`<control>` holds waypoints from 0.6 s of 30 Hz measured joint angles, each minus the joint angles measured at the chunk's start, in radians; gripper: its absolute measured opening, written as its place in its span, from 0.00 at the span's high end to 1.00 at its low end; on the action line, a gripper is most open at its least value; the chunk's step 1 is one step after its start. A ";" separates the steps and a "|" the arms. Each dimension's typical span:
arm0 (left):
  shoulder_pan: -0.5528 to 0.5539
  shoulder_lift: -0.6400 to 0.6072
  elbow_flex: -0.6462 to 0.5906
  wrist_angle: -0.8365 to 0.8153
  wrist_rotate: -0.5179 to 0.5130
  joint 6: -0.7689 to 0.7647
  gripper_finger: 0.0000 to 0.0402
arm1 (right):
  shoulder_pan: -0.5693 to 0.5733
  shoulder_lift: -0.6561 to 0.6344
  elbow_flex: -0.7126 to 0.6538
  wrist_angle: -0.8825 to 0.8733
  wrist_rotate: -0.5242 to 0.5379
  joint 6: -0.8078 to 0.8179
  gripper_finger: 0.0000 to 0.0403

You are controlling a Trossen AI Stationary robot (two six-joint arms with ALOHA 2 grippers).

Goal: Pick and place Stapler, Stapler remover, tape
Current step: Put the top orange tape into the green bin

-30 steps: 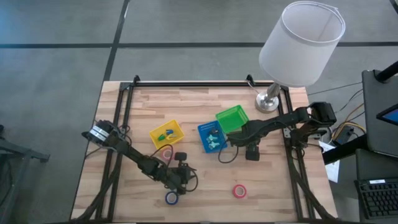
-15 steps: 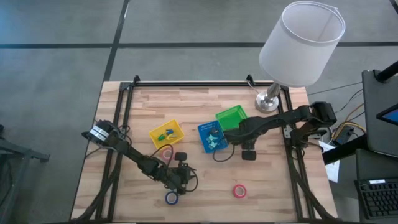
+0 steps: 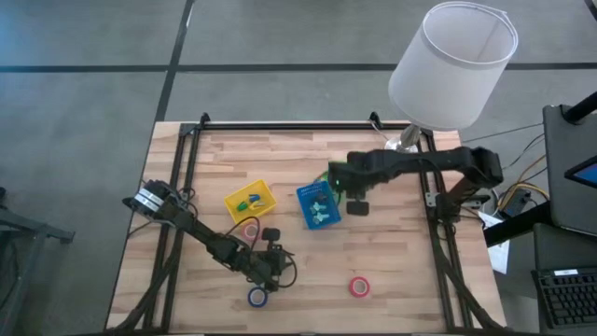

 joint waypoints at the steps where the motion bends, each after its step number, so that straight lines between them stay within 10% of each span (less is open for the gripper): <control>1: 0.000 0.000 0.000 0.000 0.000 0.000 0.70 | -0.024 0.000 -0.006 0.018 0.000 -0.005 0.75; 18: 0.000 0.000 0.000 -0.008 0.000 0.000 0.70 | -0.249 0.124 -0.103 0.160 -0.254 0.050 0.72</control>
